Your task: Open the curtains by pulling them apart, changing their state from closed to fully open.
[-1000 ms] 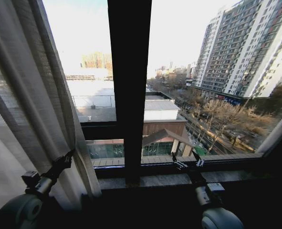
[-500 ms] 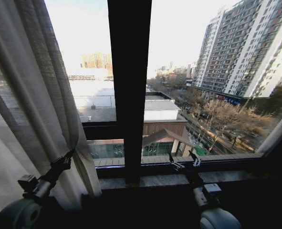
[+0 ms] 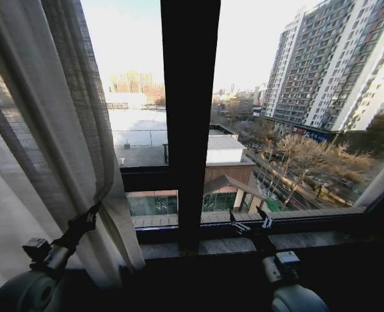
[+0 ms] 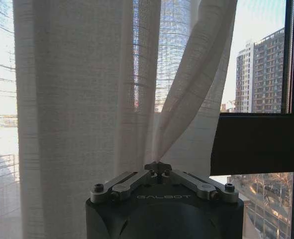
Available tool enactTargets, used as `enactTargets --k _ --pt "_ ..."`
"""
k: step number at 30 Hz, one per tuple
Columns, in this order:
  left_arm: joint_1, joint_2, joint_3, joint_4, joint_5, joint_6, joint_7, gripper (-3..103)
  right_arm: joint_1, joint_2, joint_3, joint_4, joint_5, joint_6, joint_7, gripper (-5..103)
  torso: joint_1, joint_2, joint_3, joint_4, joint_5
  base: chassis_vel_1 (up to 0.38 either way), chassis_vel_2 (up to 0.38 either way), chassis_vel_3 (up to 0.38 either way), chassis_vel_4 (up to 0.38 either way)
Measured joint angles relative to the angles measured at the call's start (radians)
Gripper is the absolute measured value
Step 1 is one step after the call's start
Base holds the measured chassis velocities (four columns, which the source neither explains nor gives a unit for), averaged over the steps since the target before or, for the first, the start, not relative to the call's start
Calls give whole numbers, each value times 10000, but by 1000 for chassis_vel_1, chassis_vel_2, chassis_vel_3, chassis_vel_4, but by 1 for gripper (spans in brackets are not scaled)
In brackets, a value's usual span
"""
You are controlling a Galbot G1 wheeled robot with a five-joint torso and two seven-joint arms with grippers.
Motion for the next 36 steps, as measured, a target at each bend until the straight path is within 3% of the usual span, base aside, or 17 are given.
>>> enactTargets --k 36 --pt "453 -227 -336 -770 3 -119 -18 0 -633 59 -267 567 -416 74 -151 100 0 1 0 -3 5 344 345 -347 -345"
